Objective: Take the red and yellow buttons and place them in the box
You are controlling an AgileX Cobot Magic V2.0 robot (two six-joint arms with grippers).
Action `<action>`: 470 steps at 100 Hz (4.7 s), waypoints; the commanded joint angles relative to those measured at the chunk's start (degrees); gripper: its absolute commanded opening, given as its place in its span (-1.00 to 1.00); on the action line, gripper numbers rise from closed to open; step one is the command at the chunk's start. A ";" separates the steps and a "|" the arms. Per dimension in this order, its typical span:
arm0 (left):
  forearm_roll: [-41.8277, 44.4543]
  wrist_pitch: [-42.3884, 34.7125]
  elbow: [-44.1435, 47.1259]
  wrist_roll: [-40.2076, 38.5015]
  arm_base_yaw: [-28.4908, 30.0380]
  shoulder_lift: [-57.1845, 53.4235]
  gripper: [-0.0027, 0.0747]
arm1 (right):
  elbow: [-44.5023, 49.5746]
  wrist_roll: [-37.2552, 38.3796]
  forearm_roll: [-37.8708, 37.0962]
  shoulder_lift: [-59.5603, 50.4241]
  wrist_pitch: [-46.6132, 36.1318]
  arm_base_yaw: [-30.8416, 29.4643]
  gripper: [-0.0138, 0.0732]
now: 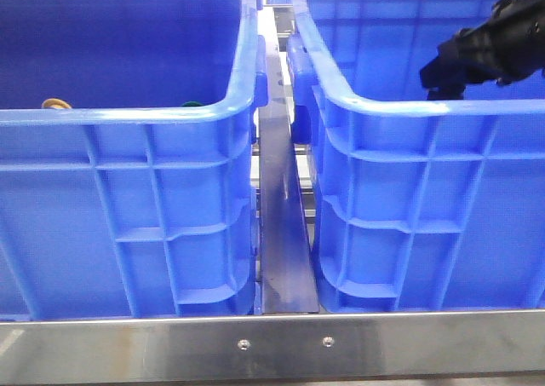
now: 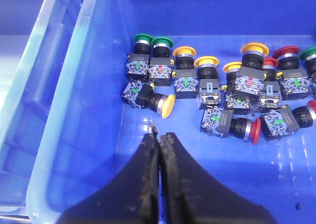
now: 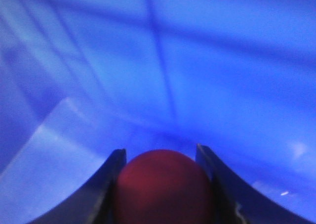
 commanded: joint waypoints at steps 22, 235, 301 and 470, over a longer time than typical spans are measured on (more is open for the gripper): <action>1.19 -3.11 -1.49 -0.04 0.13 -0.04 -0.98 | -1.99 -1.74 7.29 1.18 3.00 0.01 -0.12; -0.11 -1.65 -1.49 0.01 0.13 -0.04 -0.98 | 29.39 12.11 7.25 -67.53 -16.32 -0.07 -0.78; -5.79 -3.40 -2.47 3.13 0.13 1.75 0.69 | 29.39 12.19 7.25 -67.53 -14.19 -0.07 -0.83; -16.60 -12.80 -29.09 19.37 0.13 59.83 0.42 | 29.39 12.19 7.25 -67.16 -16.97 -0.07 -0.83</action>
